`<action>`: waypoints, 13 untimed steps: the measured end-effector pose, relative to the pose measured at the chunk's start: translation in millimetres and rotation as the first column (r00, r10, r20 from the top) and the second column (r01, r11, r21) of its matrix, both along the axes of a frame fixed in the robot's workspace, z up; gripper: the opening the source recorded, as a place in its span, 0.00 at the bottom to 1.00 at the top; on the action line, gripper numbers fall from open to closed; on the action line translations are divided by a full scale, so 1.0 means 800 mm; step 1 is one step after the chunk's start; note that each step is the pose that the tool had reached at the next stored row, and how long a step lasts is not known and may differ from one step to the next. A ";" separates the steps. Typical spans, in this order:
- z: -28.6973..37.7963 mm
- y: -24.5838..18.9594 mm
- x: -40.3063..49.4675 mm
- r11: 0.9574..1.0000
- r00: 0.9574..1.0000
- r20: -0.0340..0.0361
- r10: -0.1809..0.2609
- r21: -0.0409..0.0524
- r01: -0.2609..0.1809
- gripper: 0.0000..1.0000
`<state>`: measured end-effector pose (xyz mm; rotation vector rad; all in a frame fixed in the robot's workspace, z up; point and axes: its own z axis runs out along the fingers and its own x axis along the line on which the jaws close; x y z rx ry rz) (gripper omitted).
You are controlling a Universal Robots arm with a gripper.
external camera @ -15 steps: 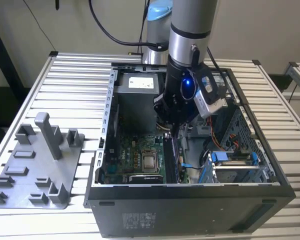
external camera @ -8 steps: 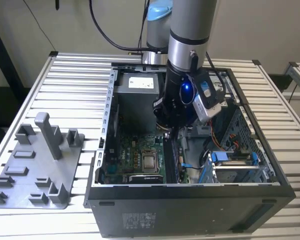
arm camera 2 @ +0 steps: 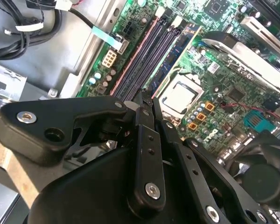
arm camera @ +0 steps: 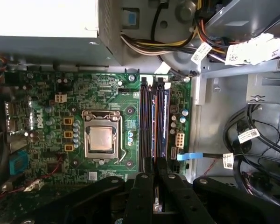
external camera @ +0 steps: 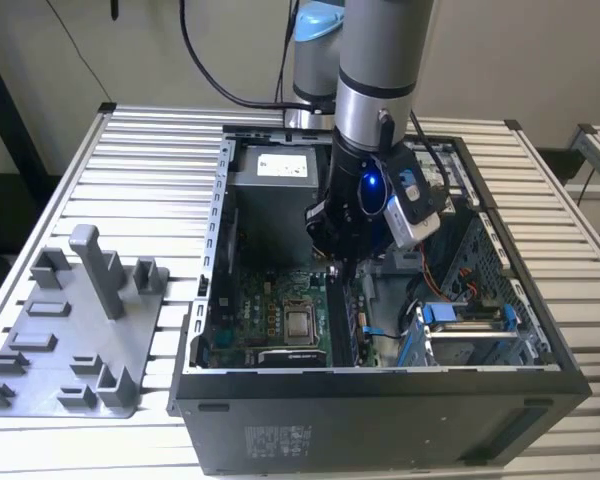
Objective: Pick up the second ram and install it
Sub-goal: 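Insert the second ram into the second slot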
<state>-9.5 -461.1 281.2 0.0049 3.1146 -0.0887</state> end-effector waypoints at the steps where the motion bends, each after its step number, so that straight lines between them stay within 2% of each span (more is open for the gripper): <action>1: 0.0000 0.0000 0.000 1.000 1.000 0.000 0.000 -0.001 0.000 0.14; 6: 0.0000 0.0000 0.000 1.000 1.000 0.000 0.000 -0.007 0.000 0.14; 13: 0.0000 0.0000 0.000 1.000 1.000 0.000 0.000 -0.007 0.000 0.14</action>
